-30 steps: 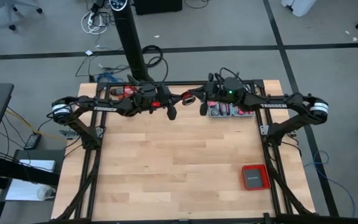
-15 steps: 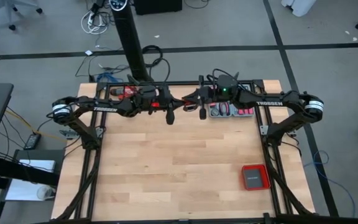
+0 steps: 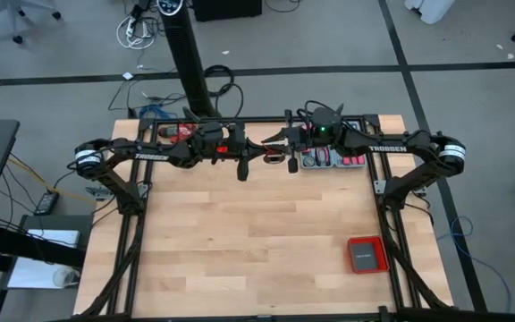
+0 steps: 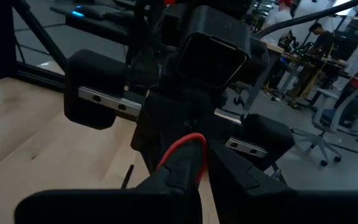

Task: Coil cords
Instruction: Coil the red wire on the black spool

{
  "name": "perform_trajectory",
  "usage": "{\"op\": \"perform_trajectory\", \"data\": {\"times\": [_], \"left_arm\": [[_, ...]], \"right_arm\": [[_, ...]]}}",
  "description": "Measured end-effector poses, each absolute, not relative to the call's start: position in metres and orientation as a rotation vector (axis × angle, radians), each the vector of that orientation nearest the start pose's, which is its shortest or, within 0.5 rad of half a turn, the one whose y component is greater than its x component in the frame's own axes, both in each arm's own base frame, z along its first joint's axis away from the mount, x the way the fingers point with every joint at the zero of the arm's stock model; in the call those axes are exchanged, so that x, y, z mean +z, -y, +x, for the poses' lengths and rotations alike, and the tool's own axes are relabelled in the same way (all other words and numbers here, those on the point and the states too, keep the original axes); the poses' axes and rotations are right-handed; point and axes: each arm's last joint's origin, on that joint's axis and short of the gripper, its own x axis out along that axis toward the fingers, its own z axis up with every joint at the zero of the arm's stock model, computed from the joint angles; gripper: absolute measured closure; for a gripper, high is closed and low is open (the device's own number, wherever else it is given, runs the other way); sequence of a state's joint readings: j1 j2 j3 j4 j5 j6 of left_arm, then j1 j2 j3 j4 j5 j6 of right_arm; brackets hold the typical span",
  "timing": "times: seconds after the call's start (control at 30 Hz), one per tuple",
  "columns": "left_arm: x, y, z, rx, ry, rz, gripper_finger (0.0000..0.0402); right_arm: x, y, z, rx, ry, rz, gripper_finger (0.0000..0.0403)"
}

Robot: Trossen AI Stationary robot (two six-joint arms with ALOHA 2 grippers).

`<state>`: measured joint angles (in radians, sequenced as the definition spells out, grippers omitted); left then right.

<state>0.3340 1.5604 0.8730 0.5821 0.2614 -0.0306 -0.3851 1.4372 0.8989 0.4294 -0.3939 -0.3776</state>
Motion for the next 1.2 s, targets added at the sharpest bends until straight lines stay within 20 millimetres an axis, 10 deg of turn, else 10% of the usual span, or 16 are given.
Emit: {"op": "perform_trajectory", "data": {"times": [1.2], "left_arm": [[0.248, -0.112, 0.322, 0.39, -0.112, -0.027, 0.0401]], "right_arm": [[0.296, 0.136, 0.296, -0.163, -0.186, -0.364, 0.0355]]}}
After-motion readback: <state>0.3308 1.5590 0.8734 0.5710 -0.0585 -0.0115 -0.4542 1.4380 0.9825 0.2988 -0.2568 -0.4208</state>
